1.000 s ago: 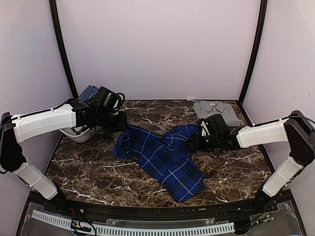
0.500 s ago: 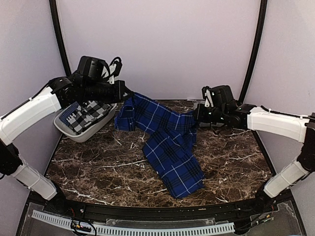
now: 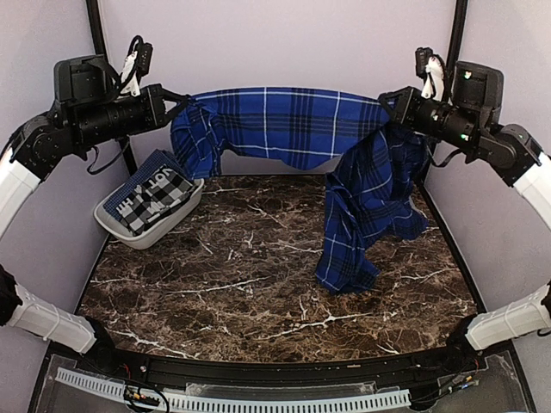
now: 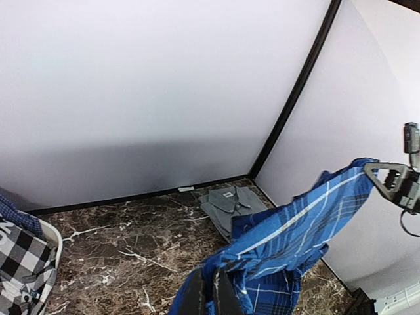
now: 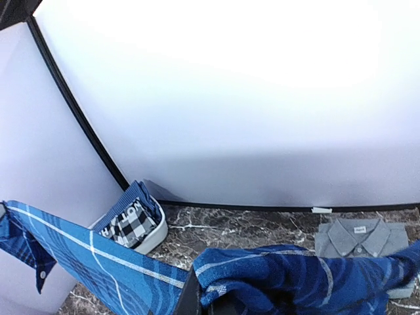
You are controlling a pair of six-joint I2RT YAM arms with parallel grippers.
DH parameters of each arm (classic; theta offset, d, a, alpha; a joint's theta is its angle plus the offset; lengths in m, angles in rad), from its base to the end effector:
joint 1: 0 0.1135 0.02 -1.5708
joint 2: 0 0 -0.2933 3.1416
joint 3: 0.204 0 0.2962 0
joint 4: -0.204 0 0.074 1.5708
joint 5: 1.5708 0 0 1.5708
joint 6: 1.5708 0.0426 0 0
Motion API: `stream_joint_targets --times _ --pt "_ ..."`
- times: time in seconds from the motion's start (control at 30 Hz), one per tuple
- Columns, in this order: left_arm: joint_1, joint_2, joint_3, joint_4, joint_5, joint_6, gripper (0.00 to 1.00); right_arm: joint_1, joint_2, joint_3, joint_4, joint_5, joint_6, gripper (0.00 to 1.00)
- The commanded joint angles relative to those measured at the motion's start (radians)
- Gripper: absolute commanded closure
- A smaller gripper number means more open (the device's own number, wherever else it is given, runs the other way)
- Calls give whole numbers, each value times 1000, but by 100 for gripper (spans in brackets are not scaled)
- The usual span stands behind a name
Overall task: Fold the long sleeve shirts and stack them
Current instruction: Flatten out the crumpled shirt at the center of the board.
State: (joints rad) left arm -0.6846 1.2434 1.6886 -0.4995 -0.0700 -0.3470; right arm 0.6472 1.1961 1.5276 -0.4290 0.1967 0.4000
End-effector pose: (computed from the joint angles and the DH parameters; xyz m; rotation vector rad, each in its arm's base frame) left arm 0.2172 -0.1735 0.5640 0.2267 1.6605 -0.7315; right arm 0.2305 0.1638 0.5263 -0.0585 1.7040 0.6250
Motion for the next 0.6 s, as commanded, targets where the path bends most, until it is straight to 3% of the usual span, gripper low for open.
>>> stream_joint_targets --times 0.0,0.27,0.43,0.5,0.57 --pt "37 30 48 -111 -173 -5 100 25 65 99 -12 -36 -45 100" --pt "374 106 39 -254 -23 -131 100 1 414 240 -11 -109 -112 100" --pt "495 126 -22 -251 61 -142 100 -51 730 493 -98 -266 -113 99" --pt "506 132 -41 -253 108 -133 100 -46 841 605 -164 -344 -104 88" --pt "508 128 -67 -247 114 -128 100 -26 864 633 -195 -342 -111 69"
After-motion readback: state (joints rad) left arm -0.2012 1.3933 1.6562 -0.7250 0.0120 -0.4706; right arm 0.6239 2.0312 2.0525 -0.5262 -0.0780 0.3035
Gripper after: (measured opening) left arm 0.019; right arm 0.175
